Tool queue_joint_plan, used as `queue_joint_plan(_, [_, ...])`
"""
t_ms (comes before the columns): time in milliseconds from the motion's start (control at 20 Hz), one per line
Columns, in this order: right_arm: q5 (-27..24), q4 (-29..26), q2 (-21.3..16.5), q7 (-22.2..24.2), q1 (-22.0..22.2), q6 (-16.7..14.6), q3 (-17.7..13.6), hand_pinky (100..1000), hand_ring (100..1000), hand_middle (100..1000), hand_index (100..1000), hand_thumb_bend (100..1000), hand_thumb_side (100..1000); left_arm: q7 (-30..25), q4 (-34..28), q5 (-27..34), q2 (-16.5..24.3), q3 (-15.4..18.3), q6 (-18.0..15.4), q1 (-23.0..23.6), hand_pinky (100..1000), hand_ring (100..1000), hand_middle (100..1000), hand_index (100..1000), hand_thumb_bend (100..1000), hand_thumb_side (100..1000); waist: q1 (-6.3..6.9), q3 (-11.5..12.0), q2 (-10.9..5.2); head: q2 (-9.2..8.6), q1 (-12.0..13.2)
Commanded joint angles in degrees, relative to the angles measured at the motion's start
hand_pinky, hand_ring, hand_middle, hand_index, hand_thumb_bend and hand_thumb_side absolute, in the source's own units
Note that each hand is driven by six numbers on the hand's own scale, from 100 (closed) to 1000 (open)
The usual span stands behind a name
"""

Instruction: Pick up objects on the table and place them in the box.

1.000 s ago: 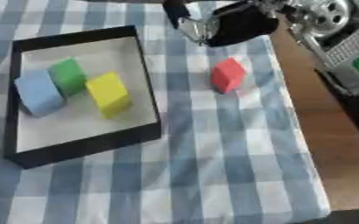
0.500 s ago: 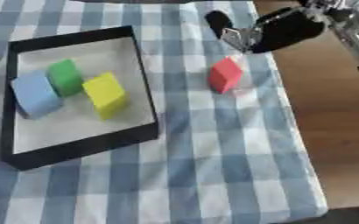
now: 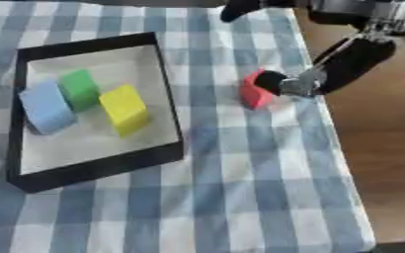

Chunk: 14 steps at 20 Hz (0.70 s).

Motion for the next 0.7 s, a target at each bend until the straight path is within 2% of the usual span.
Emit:
queue_joint_plan(50, [3.1,0.9,-2.2,1.2,-1.2,-0.5,0.7,937,914,871,916,341,616,-0.5,-0.4,0.3,2.1,0.1,-0.1,-0.8,650,760,722,815,447,582,0.37,0.2,-0.16,-0.99,-0.6])
queue_joint_plan(400, [6.7,5.7,-1.4,2.6,-2.1,-2.1,3.2,941,917,874,917,407,647,-0.8,-0.4,0.5,2.1,0.0,-0.3,-1.2,649,760,722,815,448,582,0.32,0.8,0.1,-3.12,-1.5])
queue_joint_plan(700, [10.1,10.1,-0.1,3.0,-3.0,-3.8,5.1,939,915,867,918,457,648,-1.1,-0.3,0.7,2.0,-0.2,-0.3,-1.4,649,760,723,815,450,581,0.4,1.4,0.44,-3.23,-2.1])
